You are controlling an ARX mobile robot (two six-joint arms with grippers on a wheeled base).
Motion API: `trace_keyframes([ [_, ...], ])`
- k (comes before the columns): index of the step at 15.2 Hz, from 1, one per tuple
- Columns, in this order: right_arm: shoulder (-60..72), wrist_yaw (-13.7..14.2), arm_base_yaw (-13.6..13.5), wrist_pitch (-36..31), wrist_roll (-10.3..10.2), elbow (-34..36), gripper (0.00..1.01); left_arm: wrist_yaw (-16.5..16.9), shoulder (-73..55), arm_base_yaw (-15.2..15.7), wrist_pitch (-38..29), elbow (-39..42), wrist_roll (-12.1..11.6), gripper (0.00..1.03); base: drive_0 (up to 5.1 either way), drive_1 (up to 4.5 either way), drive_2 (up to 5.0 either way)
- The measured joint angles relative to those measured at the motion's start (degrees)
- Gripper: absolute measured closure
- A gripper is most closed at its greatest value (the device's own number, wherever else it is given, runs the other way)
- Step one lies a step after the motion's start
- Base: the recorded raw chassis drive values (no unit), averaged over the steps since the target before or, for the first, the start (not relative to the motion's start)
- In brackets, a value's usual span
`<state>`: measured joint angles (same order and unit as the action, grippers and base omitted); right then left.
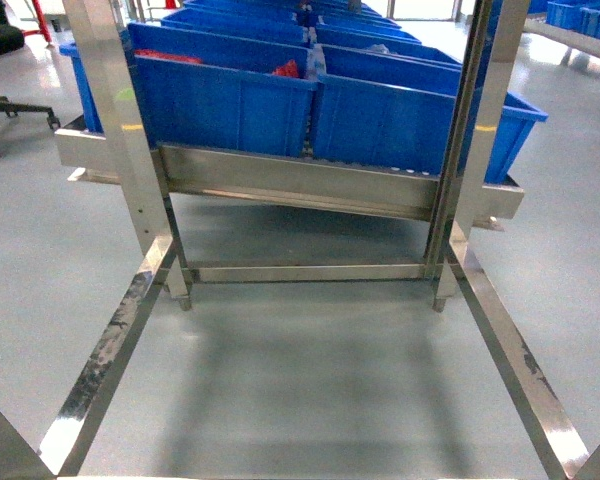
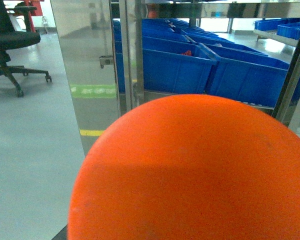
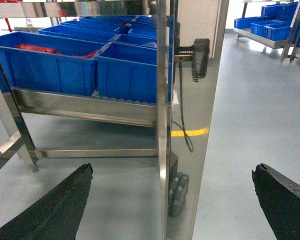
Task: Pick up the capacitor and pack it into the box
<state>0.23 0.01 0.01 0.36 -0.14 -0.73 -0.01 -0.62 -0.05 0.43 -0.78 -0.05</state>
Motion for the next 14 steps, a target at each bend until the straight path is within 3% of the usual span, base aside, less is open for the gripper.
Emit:
trace_keyframes([
  [5,0.0,0.07,0.0,0.02,0.0,0.0,0.03,0.22,0.0,0.0,-0.04,0.0,0.0,0.6,0.0,0.0,0.0],
  [14,0.0,0.04,0.0,-0.02,0.0,0.0,0.03,-0.02,0.0,0.0,-0.09,0.0,0.0,0.6,-4.8,2.9,2.0],
])
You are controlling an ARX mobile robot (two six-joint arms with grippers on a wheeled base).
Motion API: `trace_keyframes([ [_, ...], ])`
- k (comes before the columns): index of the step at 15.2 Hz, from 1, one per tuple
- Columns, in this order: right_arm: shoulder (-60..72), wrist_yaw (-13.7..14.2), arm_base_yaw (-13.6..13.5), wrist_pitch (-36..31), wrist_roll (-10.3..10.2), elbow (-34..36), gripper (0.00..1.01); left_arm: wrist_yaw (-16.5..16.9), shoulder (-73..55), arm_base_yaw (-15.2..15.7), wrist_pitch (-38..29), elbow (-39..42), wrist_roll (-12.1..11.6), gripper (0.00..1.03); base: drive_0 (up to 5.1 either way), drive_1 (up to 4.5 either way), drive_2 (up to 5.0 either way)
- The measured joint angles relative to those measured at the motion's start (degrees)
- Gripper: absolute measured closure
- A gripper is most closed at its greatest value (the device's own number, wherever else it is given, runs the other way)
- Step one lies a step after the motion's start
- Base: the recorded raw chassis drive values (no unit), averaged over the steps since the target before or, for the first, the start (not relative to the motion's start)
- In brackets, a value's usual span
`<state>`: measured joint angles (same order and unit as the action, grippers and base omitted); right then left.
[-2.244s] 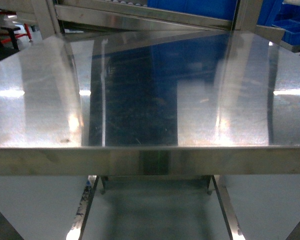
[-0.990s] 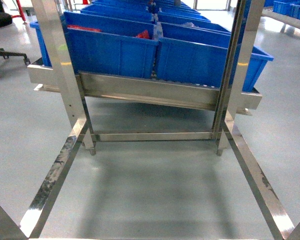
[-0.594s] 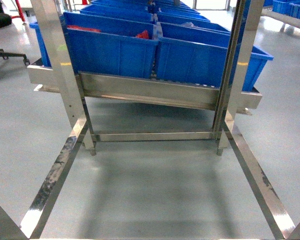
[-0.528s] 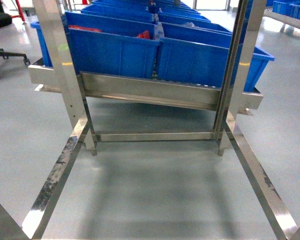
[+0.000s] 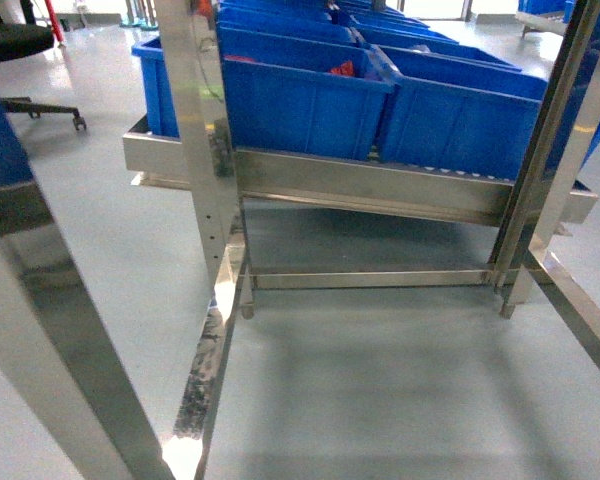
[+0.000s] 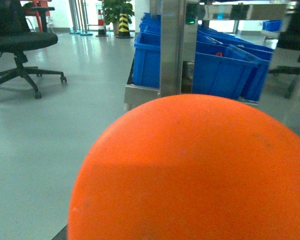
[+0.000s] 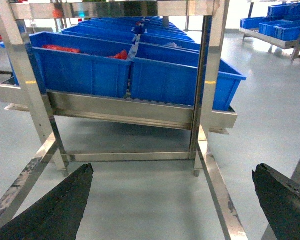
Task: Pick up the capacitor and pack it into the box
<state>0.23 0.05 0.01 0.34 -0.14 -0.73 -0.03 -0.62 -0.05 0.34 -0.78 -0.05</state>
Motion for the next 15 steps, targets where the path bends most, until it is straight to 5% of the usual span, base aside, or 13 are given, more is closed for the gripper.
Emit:
trace_keyframes([
  [15,0.0,-0.04,0.0,0.07,0.0,0.0,0.03,0.04,0.0,0.0,0.02,0.0,0.0,0.6,-4.9,2.38,2.6],
])
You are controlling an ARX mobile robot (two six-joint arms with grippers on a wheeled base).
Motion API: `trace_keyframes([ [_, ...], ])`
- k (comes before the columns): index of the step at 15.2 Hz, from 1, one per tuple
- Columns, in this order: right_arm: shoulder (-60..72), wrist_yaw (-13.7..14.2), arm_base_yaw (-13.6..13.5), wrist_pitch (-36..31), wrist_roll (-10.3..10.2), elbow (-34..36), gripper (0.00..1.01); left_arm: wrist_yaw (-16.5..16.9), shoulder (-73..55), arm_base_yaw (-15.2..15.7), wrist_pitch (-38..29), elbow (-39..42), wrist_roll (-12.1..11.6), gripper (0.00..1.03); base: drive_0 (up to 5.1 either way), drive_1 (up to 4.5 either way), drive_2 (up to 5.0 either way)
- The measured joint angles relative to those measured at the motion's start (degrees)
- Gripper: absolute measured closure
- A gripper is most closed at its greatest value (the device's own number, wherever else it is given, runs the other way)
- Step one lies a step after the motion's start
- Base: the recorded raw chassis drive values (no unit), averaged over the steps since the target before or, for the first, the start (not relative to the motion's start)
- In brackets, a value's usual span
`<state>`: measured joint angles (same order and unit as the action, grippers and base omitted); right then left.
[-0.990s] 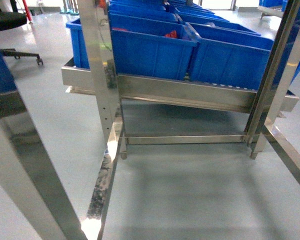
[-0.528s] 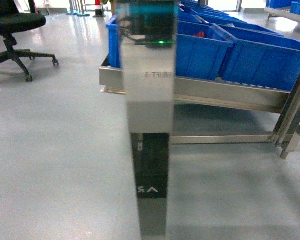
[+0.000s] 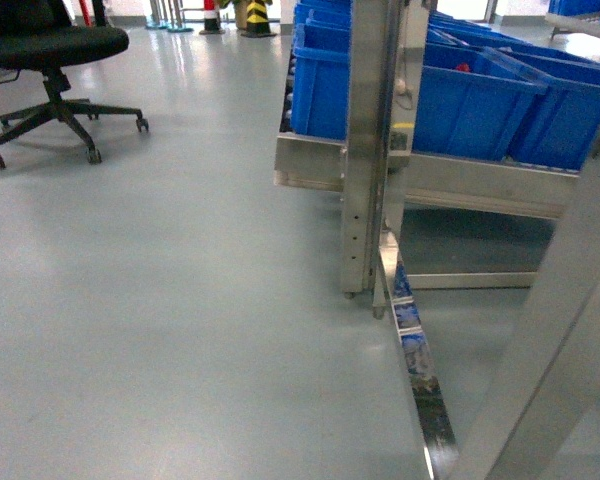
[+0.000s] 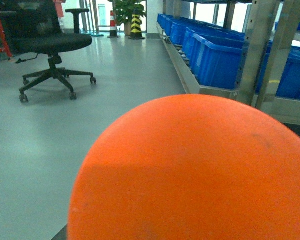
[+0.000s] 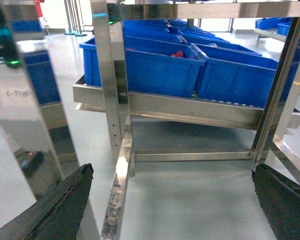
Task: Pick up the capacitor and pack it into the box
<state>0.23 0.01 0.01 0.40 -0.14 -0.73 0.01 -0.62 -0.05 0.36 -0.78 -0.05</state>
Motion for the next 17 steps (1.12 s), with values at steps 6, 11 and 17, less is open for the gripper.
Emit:
trace_keyframes([
  [6,0.02,0.02,0.0,-0.13,0.0,0.0,0.03,0.0,0.0,0.0,-0.04,0.0,0.0,0.6,-5.0,2.48,2.5],
  [11,0.02,0.0,0.0,-0.02,0.0,0.0,0.03,-0.02,0.0,0.0,-0.02,0.0,0.0,0.6,-5.0,2.48,2.5],
  [17,0.02,0.0,0.0,-0.26,0.0,0.0,0.03,0.0,0.0,0.0,-0.17,0.0,0.0,0.6,-5.1,2.39,2.4],
])
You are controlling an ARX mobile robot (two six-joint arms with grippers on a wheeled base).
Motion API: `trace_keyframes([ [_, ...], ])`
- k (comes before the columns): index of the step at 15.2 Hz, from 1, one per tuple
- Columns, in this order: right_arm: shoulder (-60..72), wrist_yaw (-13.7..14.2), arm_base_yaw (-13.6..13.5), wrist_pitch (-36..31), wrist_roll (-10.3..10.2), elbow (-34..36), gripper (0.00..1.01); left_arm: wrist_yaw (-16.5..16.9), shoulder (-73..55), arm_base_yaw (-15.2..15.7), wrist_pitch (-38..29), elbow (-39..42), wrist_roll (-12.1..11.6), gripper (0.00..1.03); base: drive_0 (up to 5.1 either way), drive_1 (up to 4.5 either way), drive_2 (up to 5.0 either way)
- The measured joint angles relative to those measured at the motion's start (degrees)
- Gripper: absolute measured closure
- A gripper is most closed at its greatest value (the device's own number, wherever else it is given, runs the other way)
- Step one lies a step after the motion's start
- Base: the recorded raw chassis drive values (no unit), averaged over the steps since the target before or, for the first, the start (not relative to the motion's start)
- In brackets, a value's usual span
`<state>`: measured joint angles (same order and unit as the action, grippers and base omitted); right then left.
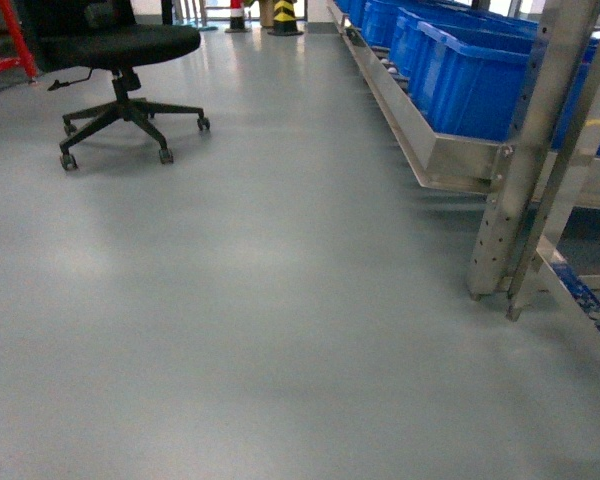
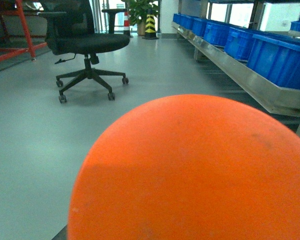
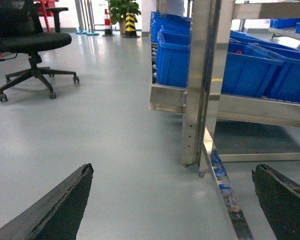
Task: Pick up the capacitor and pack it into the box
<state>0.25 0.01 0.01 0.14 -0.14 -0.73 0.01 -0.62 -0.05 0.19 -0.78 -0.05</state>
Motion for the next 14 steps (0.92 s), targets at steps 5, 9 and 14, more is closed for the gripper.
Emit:
trace_keyframes([
  [5,0.0,0.0,0.0,0.13,0.0,0.0,0.03,-0.2,0.0,0.0,0.13,0.0,0.02,0.6,-5.0,2.43,2.4],
  [9,0.0,0.0,0.0,0.26,0.0,0.0,0.03,0.0,0.0,0.0,0.04,0.0,0.0,0.6,-5.0,2.49,2.5],
  [14,-0.02,-0.02,0.0,-0.04,0.0,0.0,0.03,-0.04,0.0,0.0,0.17,0.0,0.0,0.6,-5.0,2.47,2.5],
])
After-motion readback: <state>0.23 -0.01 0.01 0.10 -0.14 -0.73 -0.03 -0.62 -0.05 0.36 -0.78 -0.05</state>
